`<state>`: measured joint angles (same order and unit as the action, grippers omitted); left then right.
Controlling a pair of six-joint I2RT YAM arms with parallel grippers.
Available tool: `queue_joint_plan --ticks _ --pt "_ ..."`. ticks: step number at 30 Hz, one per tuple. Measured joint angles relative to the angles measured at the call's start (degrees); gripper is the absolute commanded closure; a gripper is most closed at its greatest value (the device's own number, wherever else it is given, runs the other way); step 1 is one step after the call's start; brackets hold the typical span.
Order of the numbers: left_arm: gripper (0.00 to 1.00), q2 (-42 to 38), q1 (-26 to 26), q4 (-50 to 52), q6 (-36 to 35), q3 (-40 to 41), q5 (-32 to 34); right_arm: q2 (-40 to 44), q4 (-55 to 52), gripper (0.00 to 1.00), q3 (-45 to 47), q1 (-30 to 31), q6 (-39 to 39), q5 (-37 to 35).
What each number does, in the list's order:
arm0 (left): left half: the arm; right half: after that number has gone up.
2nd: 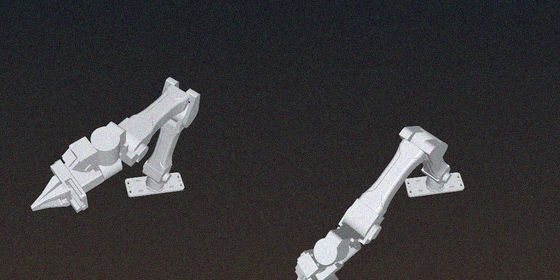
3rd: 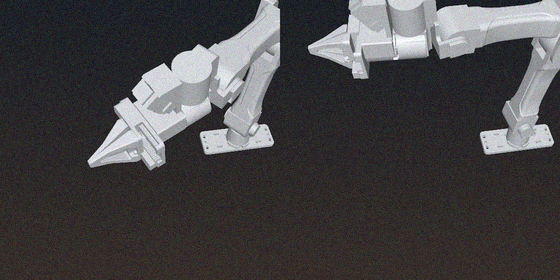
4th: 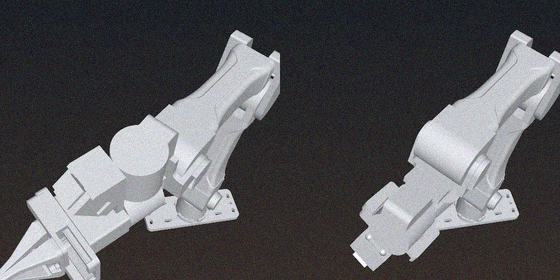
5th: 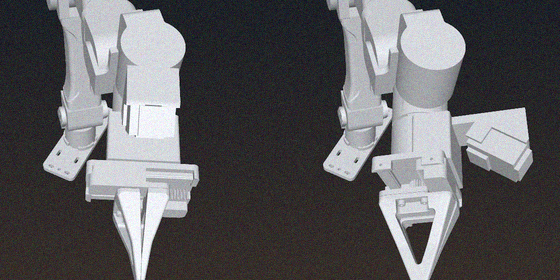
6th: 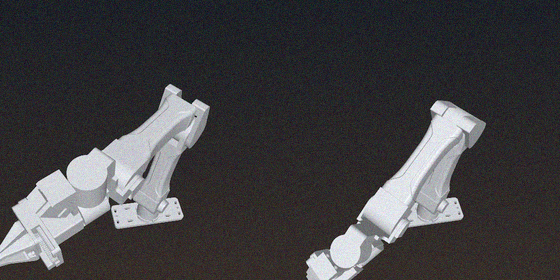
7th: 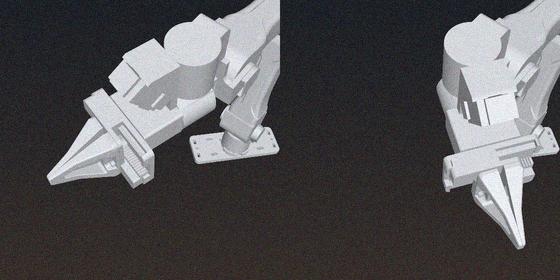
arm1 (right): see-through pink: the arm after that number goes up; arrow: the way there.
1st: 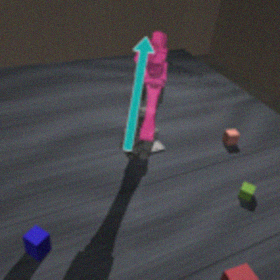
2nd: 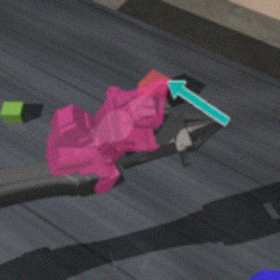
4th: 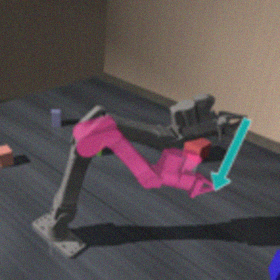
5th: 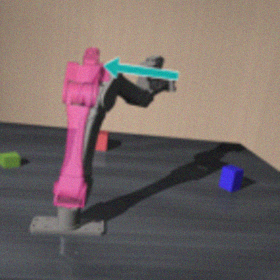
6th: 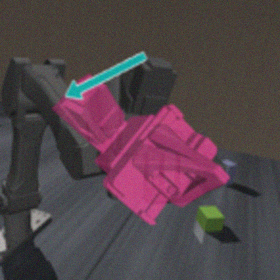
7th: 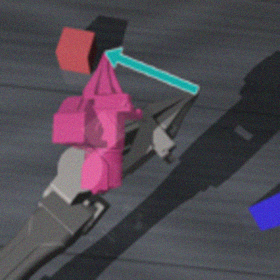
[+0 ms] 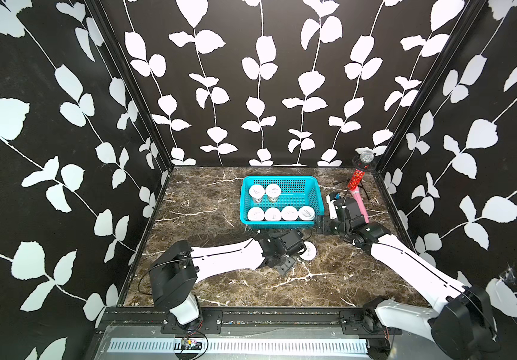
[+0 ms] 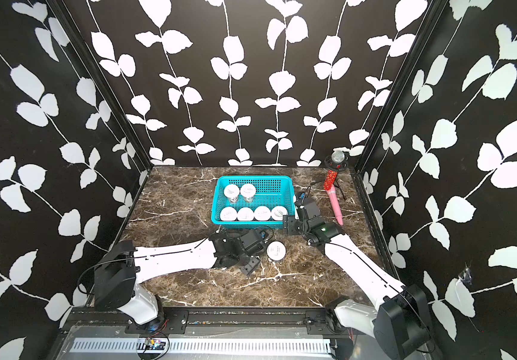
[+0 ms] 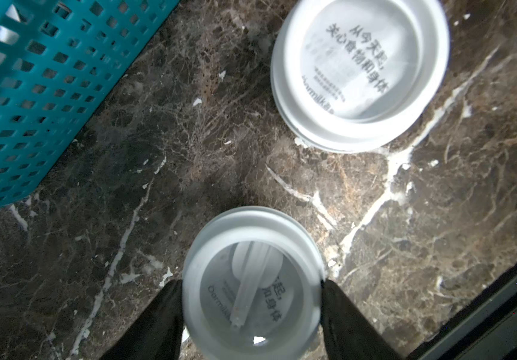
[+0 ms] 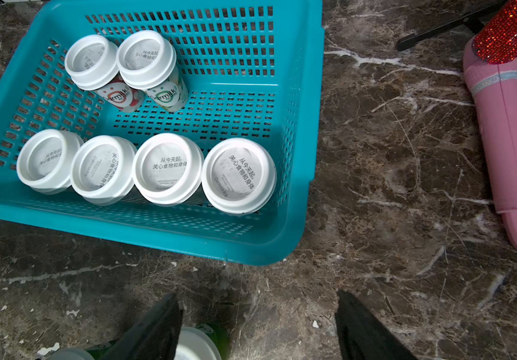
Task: Put the yogurt in the basket
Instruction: Pick up the yogurt from the center of the board.
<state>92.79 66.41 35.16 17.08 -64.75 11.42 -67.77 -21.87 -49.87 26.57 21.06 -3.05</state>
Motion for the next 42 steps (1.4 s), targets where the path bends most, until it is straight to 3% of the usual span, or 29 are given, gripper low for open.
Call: queue_joint_plan --ticks 10,19,28,35,42 --pt "0.42 -0.87 0.04 -1.7 0.11 1.22 0.48 -1.31 -0.11 0.23 -0.02 -0.15 -0.04 0.02" --pt "0.42 -3.06 0.04 -2.21 0.31 2.71 2.91 -6.58 -2.43 0.26 -4.22 -4.48 -1.66 1.99" --pt "0.43 -6.47 -1.36 -1.97 0.31 1.95 4.09 -17.03 -2.6 0.4 -13.97 -9.44 -4.79 6.38" --pt "0.43 -11.37 -5.73 -1.66 0.0 1.95 3.85 -26.88 -2.78 0.5 -22.8 -11.37 -6.45 7.87" --pt "0.43 -13.77 -8.61 -0.81 -1.66 0.11 3.39 -33.14 -3.72 0.55 -28.57 -11.76 -7.56 8.24"
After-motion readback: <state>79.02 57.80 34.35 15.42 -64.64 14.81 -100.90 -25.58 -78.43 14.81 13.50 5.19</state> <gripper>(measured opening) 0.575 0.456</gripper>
